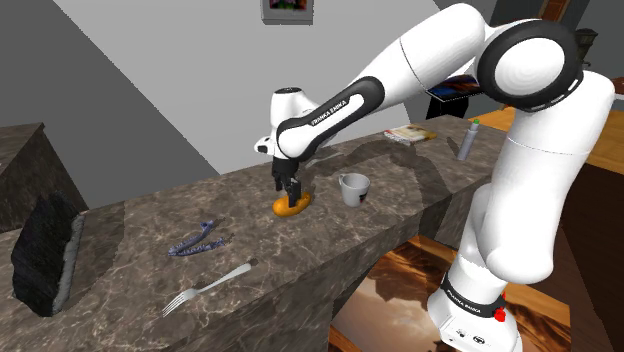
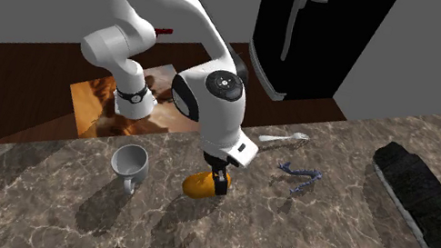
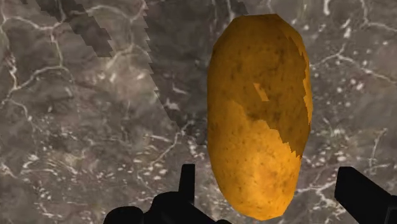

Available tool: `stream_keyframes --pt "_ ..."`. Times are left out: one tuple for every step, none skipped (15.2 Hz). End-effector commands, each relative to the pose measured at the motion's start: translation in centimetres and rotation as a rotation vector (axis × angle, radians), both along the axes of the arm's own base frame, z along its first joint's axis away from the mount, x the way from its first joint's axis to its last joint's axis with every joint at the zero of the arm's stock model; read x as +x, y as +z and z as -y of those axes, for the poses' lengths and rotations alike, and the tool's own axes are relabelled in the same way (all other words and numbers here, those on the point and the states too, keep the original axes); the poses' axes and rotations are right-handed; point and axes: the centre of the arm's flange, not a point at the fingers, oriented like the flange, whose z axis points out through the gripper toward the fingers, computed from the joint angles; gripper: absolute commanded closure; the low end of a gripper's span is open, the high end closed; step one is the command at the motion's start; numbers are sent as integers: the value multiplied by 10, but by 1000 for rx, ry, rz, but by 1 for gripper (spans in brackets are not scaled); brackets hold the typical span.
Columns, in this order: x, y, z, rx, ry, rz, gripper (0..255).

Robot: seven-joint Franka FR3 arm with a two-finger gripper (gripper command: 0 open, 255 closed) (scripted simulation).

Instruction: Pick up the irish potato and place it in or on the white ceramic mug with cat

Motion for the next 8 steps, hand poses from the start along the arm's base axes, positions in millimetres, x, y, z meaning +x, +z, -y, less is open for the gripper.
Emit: stream_keyframes --pt "1 -11 -2 1 14 2 0" --pt "1 -16 -2 1 14 2 0" --pt "2 -21 -2 1 14 2 0" --pt "2 -27 -2 1 14 2 0" --pt "2 -32 -2 1 14 2 0" --pt "2 -35 -2 1 14 2 0" --pt "2 -35 -2 1 14 2 0" --pt "2 -35 -2 1 14 2 0"
